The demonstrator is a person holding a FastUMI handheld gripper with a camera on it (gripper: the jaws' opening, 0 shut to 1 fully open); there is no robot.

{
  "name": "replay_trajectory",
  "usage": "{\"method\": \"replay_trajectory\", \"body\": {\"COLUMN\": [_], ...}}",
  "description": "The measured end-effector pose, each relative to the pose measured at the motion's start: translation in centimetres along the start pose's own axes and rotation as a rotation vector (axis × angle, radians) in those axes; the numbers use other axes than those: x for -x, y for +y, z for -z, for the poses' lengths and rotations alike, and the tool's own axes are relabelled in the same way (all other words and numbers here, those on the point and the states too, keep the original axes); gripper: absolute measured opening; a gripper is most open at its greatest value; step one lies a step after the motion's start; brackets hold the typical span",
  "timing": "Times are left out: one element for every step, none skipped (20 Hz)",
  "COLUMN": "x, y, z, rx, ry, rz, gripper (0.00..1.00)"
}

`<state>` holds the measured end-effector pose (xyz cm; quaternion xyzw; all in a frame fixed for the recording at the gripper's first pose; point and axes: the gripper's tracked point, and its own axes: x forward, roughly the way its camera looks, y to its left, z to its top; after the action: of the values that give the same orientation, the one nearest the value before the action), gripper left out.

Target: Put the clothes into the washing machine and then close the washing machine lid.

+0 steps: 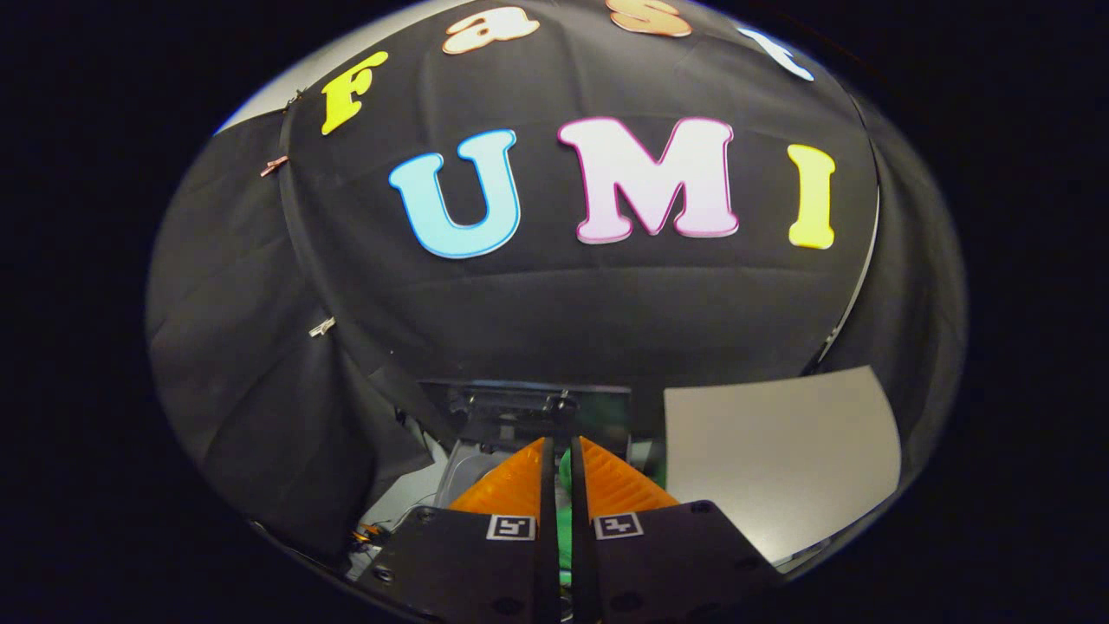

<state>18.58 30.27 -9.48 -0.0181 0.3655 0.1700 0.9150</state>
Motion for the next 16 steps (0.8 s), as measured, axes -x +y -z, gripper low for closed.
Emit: {"method": "replay_trajectory", "body": {"x": [-0.7, -1.3, -1.7, -2.1, -2.5, -2.5, -3.1, -3.0, -2.8, -2.8, -2.4, -2.2, -1.8, -1.5, -1.0, -0.7], "y": [-0.2, -0.2, -0.1, 0.0, 0.1, 0.2, 0.1, -0.2, -0.6, -0.8, -1.2, -1.6, -2.0, -2.3, -2.5, -2.6], "z": [0.9, 1.8, 2.4, 3.0, 3.6, 4.2, 4.9, 5.1, 5.3, 5.4, 5.5, 5.4, 5.4, 5.4, 5.4, 5.3], "rx": [0.005, 0.011, 0.010, 0.009, 0.009, 0.001, 0.000, 0.007, 0.007, 0.002, -0.001, -0.004, -0.005, -0.006, -0.006, -0.003], "ry": [0.019, 0.036, 0.044, 0.057, 0.063, 0.085, 0.094, 0.099, 0.101, 0.099, 0.093, 0.084, 0.077, 0.069, 0.062, 0.057], "rz": [0.001, -0.011, -0.026, -0.043, -0.058, -0.080, -0.087, -0.088, -0.091, -0.096, -0.092, -0.086, -0.079, -0.076, -0.073, -0.075], "gripper": [0.10, 0.10, 0.10, 0.10, 0.10, 0.10, 0.06, 0.09, 0.07, 0.05, 0.06, 0.06, 0.06, 0.06, 0.06, 0.06]}}
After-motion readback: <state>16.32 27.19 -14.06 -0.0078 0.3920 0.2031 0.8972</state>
